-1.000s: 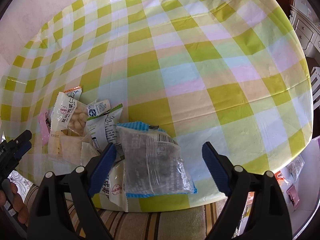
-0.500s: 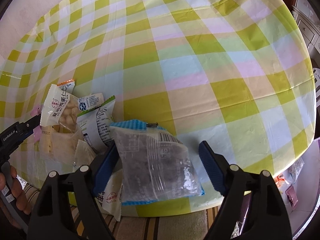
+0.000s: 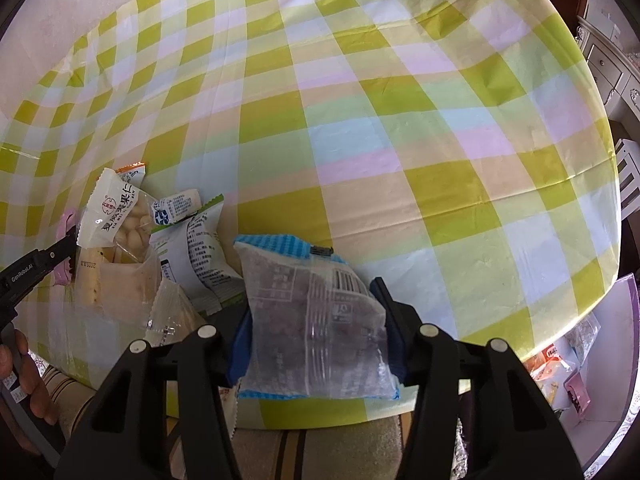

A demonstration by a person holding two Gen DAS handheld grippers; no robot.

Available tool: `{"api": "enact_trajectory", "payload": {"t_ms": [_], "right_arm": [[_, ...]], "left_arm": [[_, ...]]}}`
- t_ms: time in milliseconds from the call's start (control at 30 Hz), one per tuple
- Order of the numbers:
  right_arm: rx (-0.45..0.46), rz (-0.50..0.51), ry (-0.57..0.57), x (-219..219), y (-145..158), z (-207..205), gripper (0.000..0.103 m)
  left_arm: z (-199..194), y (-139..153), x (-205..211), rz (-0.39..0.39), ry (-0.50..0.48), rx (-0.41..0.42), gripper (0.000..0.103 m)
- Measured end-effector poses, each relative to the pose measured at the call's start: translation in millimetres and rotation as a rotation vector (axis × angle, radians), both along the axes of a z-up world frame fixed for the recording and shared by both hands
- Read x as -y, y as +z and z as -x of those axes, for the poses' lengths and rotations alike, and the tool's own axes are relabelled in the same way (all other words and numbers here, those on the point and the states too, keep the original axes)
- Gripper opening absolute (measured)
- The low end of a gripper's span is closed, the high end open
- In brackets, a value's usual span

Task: Organize snacks
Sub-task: 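Grasp the clear blue-trimmed bag with the right tool while the left tool grasps another pink bar, then carry the blue-trimmed bag over the white box with the right tool while the left tool carries the pink bar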

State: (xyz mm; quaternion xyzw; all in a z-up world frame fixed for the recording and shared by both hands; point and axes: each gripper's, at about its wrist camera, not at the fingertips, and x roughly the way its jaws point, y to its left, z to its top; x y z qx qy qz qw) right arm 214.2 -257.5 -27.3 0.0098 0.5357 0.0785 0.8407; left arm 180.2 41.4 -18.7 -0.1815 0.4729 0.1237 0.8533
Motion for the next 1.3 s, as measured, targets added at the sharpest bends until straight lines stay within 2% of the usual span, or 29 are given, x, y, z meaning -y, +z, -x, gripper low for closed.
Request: {"api": "enact_trajectory", "payload": {"t_ms": [400,833,1067,1300], "right_arm": [[0.072,-0.052,-0.056,20,18,8,0.053],[0.084,-0.077,-0.108,48,25,21,0.053],[0.095,-0.069,-0.136,72,31,35,0.053],[0.112,-0.035,-0.199,114,35,48,0.053]], "left_arm": [[17,9,-6,0.011,0.041,0.041,0.02],[34,23,5,0.021,0.03,0.078,0.02],[43,35,34,0.036,-0.032,0.1,0.02],[44,46,86,0.046,-0.152,0.119,0.02]]}}
